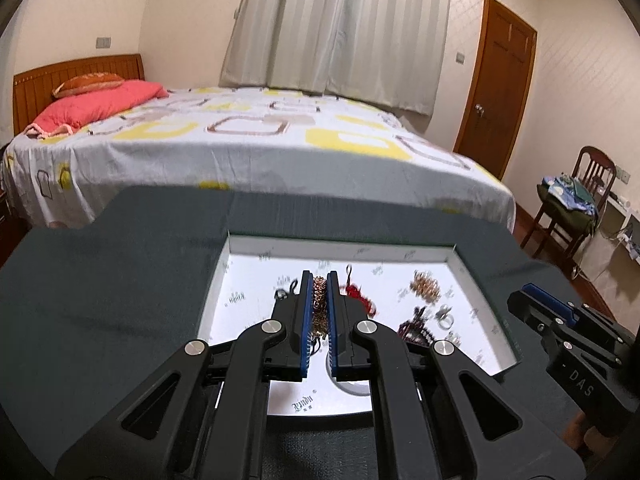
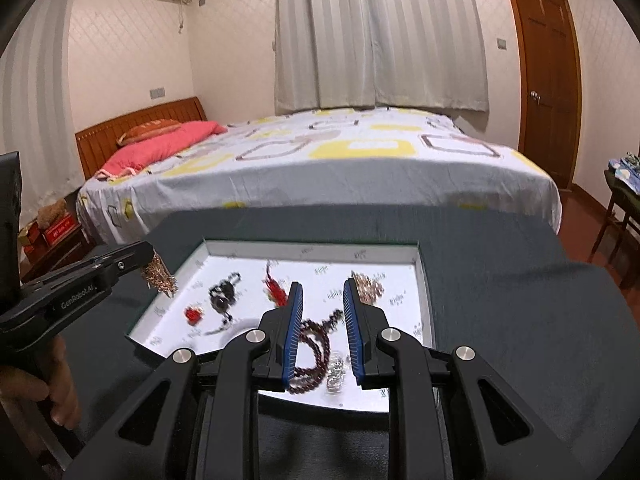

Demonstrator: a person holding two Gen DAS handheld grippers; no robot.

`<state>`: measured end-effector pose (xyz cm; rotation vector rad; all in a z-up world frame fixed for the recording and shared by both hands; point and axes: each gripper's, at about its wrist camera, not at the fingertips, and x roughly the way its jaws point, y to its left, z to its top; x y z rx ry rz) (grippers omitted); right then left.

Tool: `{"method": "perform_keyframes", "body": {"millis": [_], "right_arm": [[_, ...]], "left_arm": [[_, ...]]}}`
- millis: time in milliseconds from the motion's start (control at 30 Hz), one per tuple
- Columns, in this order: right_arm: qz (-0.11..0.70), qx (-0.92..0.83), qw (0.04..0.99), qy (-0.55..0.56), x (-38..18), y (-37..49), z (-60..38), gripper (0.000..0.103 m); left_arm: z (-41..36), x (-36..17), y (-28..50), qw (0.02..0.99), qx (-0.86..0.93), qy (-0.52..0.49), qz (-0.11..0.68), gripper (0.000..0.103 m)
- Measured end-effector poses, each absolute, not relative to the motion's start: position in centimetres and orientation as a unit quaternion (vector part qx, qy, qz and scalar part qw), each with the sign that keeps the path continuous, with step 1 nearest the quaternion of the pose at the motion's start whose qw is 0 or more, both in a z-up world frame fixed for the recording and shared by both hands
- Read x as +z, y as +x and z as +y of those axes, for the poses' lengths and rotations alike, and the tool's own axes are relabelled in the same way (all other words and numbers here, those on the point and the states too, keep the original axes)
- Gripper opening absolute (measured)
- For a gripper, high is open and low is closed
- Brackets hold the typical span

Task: Organize jewelry
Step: 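Carry the gold chain and silver brooch into the box and open both tools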

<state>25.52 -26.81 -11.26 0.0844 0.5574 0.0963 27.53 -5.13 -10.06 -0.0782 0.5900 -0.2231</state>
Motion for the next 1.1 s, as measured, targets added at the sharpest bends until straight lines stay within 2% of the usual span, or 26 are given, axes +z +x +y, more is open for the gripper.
{"method": "perform_keyframes", "body": {"millis": [500, 1100], "right_arm": [[0.331, 0.034, 0.942, 0.037, -16.2, 27.8, -27.4, 0.022], [0.35, 0.035, 0.935, 0.044, -17.1, 28.5, -27.7, 0.022]], "left_arm": [[-5.2, -15.1, 30.0, 0.935, -0.097, -0.023, 0.341, 0.007], [-5.2, -17.4, 30.9, 0.924, -0.091, -0.022, 0.371, 0.007]]}}
